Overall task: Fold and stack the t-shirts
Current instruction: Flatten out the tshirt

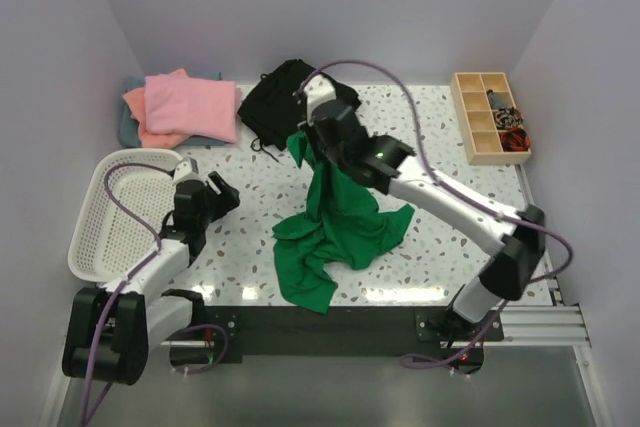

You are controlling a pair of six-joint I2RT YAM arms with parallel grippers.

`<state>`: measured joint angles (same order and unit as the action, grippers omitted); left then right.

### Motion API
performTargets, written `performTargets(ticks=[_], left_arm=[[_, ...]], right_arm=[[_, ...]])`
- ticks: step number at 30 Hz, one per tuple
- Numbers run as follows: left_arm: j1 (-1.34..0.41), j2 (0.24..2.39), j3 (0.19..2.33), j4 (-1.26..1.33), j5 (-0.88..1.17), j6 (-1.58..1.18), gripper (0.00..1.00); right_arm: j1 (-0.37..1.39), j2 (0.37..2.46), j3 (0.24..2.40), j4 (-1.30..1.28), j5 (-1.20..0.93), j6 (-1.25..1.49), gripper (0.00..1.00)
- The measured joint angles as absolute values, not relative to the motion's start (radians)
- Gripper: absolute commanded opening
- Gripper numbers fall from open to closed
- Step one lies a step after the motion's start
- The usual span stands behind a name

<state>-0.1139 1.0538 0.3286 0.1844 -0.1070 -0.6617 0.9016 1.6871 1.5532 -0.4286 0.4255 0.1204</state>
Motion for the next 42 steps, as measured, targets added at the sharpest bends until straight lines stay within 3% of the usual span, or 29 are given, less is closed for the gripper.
performTargets(ticks=[8,16,20,24,28,33,34,38,39,40,42], left_arm=[[-0.114,1.085,0.329,0.22,-0.075,-0.662,0.74],[-0.114,1.089,0.329,0.224,-0.073,-0.663,0.74],[-0.114,1.089,0.329,0.223,-0.074,-0.663,0.74],[-0.114,1.089,0.329,0.22,-0.076,-0.662,0.75],[-0.114,1.089,0.329,0.22,-0.079,-0.662,0.75],[-0.114,1.092,0.329,0.227,-0.07,-0.662,0.73],[-0.114,1.095,0.329,0.231,-0.063,-0.662,0.73],[-0.114,1.111,0.327,0.257,-0.029,-0.66,0.73],[-0.114,1.116,0.327,0.265,-0.013,-0.654,0.73],[-0.114,1.12,0.327,0.274,0.001,-0.648,0.73],[-0.114,1.13,0.327,0.284,0.03,-0.634,0.73]], right_arm=[[0.913,1.394,1.859,-0.533,0.3,0.109,0.0],[0.915,1.537,2.32,-0.706,0.081,0.09,0.0],[0.916,1.562,2.355,-0.742,-0.009,0.083,0.0],[0.918,1.424,2.075,-0.701,0.047,0.077,0.0],[0.917,1.158,1.567,-0.644,0.34,0.095,0.0],[0.876,0.96,1.22,-0.669,0.699,0.184,0.0],[0.866,0.934,1.18,-0.676,0.752,0.21,0.02],[0.855,0.861,1.046,-0.699,0.871,0.34,0.31],[0.855,0.854,1.011,-0.7,0.878,0.371,0.55],[0.855,0.85,0.979,-0.707,0.884,0.402,0.98],[0.855,0.862,0.928,-0.724,0.896,0.463,0.99]])
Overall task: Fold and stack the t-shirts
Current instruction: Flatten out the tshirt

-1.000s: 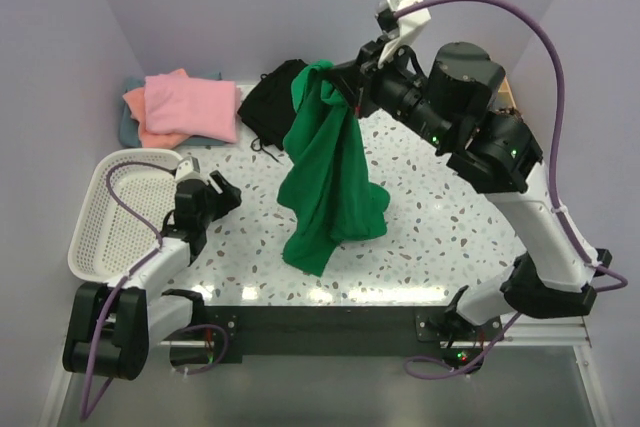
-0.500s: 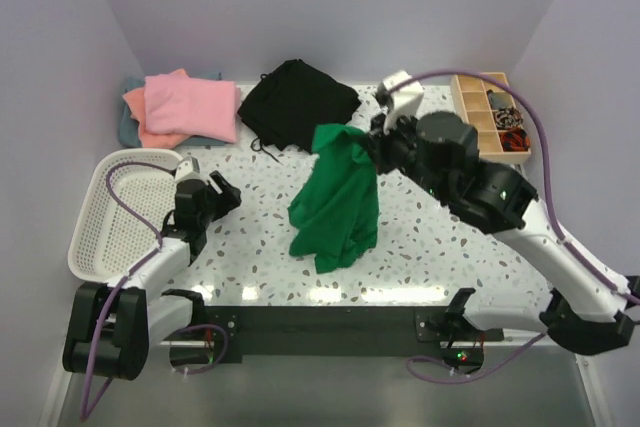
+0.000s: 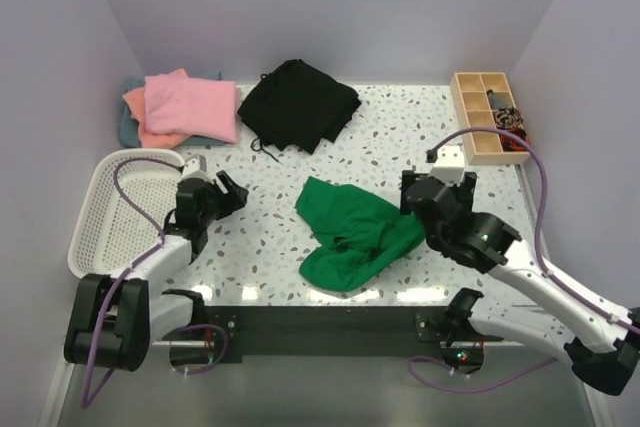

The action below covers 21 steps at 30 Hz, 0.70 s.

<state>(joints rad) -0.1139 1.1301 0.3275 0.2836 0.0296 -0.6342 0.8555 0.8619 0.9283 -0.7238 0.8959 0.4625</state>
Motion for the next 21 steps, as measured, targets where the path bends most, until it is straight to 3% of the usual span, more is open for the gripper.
performTargets(ticks=[6,21], left_arm=[[-0.114,1.196,0.366,0.284,0.109,-0.613,0.71],[-0.156,1.421,0.575,0.289,0.142,-0.598,0.69]], right_arm=[[0.855,0.974,0.882,-0.748,0.886,0.524,0.99],[0.971,1.462,0.947,-0.501,0.448,0.364,0.91]])
